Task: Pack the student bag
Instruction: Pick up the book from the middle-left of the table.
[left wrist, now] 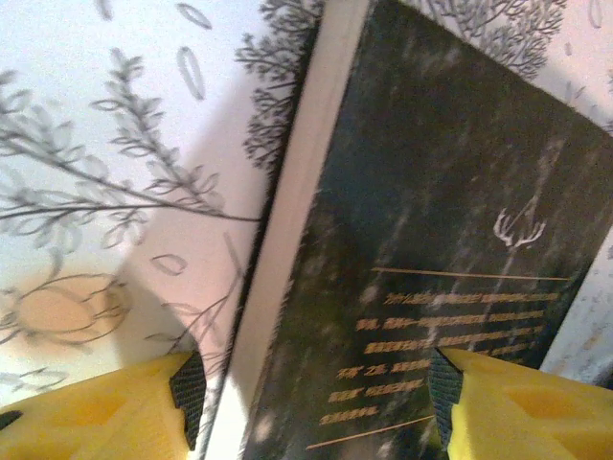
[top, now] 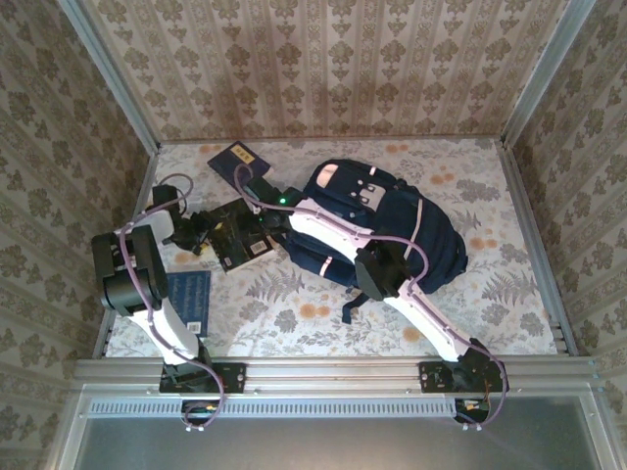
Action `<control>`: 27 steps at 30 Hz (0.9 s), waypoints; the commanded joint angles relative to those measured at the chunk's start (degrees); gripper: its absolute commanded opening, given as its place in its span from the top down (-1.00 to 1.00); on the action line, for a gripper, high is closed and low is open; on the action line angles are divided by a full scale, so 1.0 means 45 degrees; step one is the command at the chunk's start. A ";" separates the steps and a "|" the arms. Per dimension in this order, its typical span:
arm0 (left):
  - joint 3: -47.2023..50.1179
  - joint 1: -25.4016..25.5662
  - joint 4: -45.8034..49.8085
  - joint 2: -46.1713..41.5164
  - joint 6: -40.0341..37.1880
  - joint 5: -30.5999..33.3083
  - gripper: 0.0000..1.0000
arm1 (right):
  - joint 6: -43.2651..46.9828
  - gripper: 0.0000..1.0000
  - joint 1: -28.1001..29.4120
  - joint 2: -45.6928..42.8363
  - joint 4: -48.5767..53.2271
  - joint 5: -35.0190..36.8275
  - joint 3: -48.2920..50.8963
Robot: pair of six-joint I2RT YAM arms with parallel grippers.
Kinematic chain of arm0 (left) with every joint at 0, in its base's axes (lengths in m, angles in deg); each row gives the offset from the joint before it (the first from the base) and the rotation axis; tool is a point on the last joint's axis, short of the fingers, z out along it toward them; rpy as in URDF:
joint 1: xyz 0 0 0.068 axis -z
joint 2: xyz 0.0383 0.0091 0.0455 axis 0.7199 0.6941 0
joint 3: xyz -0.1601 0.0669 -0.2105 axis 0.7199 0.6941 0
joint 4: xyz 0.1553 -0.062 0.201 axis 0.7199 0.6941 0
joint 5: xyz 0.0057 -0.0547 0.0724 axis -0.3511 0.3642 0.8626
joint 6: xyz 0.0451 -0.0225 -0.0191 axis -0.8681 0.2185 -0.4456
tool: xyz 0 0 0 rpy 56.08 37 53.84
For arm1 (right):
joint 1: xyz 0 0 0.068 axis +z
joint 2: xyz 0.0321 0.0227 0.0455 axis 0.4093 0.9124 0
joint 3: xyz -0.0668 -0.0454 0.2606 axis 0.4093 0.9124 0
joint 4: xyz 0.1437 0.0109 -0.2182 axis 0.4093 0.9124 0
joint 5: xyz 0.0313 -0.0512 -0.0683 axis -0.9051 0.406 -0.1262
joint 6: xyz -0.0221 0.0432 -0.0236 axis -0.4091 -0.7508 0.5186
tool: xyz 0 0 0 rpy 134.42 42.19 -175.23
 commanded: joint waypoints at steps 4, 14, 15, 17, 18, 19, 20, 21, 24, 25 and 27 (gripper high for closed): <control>-0.0253 0.0684 -0.1504 0.0932 0.0752 -0.2371 -0.26 | -0.0160 -0.73 -0.0099 0.1240 0.1650 -0.0760 -0.0874; 0.0511 0.1095 -0.3373 -0.0401 0.1782 -0.4304 -0.09 | -0.0239 -0.70 -0.0118 0.1442 0.1883 -0.1105 -0.0790; 0.0535 0.1169 -0.3308 -0.0564 0.1735 -0.4482 -0.08 | -0.0236 -0.69 -0.0131 0.1455 0.1923 -0.1102 -0.0755; 0.0706 0.1343 -0.3354 -0.0954 0.1684 -0.4570 -0.05 | -0.0255 -0.70 -0.0141 0.1461 0.1915 -0.1136 -0.0676; 0.0849 0.1431 -0.3498 -0.1159 0.1721 -0.4666 -0.04 | -0.0307 -0.70 -0.0160 0.1462 0.1870 -0.1171 -0.0628; 0.0947 0.1507 -0.3546 -0.1325 0.1758 -0.4749 -0.03 | -0.0361 -0.69 -0.0192 0.1462 0.1847 -0.1231 -0.0569; 0.1024 0.1554 -0.3611 -0.1456 0.1807 -0.4833 -0.02 | -0.0401 -0.69 -0.0187 0.1462 0.1808 -0.1257 -0.0496; 0.1164 0.1592 -0.3707 -0.1618 0.1858 -0.4937 -0.01 | -0.0430 -0.69 -0.0207 0.1461 0.1787 -0.1273 -0.0413; 0.1418 0.1686 -0.3627 -0.2177 0.1738 -0.4982 0.02 | -0.0499 -0.68 -0.0256 0.1438 0.1748 -0.1332 -0.0220; 0.1461 0.1724 -0.3497 -0.2298 0.1608 -0.4948 0.02 | -0.0524 -0.68 -0.0272 0.1430 0.1730 -0.1342 -0.0170; 0.1342 0.1778 -0.3026 -0.2295 0.1176 -0.4805 0.02 | -0.0585 -0.67 -0.0296 0.1365 0.1606 -0.1423 -0.0019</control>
